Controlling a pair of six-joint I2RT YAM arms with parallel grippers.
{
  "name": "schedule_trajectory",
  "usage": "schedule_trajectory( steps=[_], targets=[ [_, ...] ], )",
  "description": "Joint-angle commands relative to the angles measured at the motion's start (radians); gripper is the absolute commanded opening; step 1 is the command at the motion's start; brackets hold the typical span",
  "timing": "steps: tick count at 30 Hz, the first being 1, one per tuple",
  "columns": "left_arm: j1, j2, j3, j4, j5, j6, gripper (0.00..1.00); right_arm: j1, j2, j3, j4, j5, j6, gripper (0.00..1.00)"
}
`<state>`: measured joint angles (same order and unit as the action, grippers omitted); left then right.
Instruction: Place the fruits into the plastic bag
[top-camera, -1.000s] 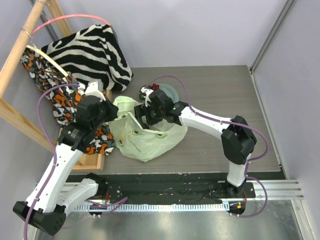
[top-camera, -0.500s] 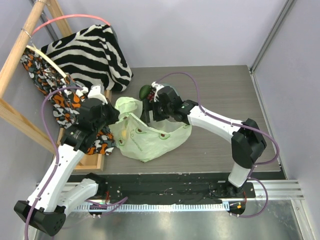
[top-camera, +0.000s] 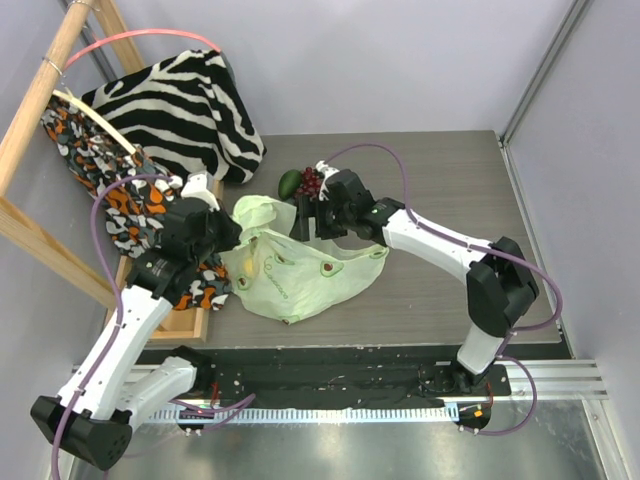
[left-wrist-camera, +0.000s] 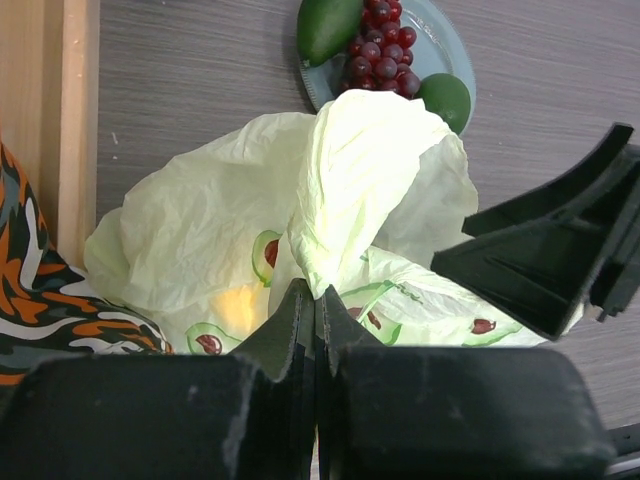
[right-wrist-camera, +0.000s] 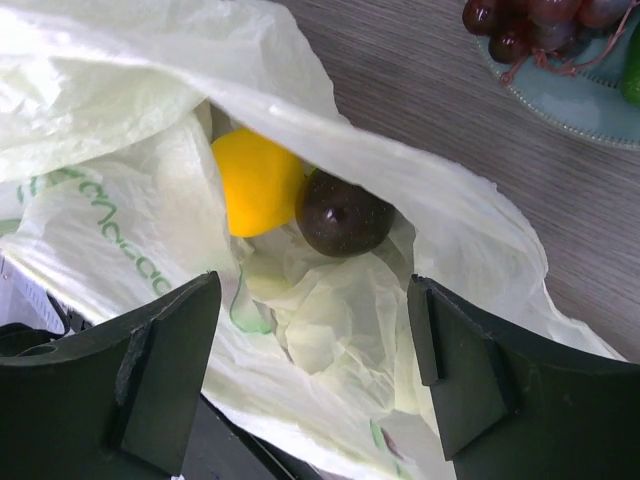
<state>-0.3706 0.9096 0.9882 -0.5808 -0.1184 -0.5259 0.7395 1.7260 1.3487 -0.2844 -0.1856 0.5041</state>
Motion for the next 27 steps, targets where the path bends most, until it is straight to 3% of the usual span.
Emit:
schedule_trajectory(
  steps=[1,7,13,18,27],
  targets=[
    [0.006,0.023,-0.016,0.019,0.022,-0.039,0.00,0.003,-0.123,-0.026,0.059,0.023,-0.036,0.83],
    [0.007,0.035,-0.029,0.035,0.039,-0.048,0.00,0.003,-0.239,-0.118,0.163,0.095,-0.058,0.83],
    [0.006,0.043,-0.028,0.027,0.043,-0.052,0.00,-0.003,-0.249,-0.119,0.165,0.164,-0.053,0.83],
    [0.006,0.031,-0.029,0.022,0.030,-0.040,0.00,-0.071,-0.203,-0.053,0.061,0.181,0.016,0.83],
    [0.007,0.029,-0.025,0.022,0.019,-0.045,0.00,-0.199,-0.097,0.092,-0.125,0.221,-0.016,0.83]
  ],
)
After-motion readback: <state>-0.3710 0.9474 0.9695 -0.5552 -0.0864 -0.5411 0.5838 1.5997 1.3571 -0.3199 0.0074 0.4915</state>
